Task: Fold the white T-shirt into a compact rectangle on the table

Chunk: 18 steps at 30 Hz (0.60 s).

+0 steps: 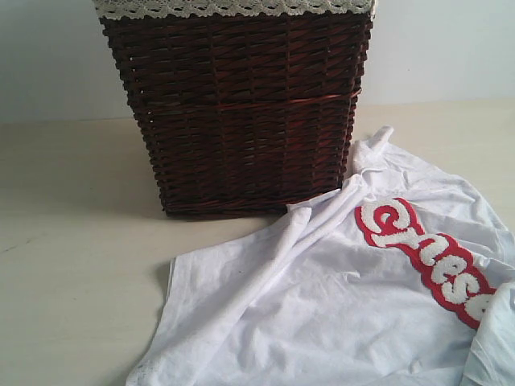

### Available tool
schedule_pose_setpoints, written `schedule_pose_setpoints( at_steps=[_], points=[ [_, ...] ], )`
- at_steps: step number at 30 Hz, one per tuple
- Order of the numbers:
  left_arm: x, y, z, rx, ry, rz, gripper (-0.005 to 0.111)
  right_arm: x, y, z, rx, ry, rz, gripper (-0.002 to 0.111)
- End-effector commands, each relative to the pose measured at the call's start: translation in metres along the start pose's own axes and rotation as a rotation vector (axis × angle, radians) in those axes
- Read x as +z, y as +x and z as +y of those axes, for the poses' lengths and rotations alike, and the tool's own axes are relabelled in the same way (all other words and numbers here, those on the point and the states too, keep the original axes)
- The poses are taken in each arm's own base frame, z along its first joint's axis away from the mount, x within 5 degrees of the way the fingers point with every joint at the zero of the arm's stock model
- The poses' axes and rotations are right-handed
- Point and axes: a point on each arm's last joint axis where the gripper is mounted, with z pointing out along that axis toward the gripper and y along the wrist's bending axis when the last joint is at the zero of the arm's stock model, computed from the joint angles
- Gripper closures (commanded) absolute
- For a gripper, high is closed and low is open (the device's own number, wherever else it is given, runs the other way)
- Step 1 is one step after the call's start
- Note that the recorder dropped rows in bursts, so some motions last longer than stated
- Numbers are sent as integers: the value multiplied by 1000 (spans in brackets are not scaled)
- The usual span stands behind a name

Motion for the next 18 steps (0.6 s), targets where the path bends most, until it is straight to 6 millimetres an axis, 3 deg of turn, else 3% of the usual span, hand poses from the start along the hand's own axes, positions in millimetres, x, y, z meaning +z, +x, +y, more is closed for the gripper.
schedule_pose_setpoints(
  at_steps=[1, 3, 5, 9, 11, 18],
  points=[
    [-1, -1, 0, 5, 6, -12, 95, -3, -1, 0, 8, 28, -14, 108],
    [-1, -1, 0, 5, 6, -12, 95, -7, -2, -1, 10, 53, -16, 107],
    [-1, -1, 0, 5, 6, -12, 95, -12, -3, 0, -8, 77, -6, 99],
    [-1, -1, 0, 5, 6, -12, 95, -22, -5, 3, -77, 115, 11, 55],
    [-1, -1, 0, 5, 6, -12, 95, -26, -6, 3, -102, 146, 10, 39],
    [-1, -1, 0, 5, 6, -12, 95, -11, -3, 0, -30, 75, -1, 42]
  ],
)
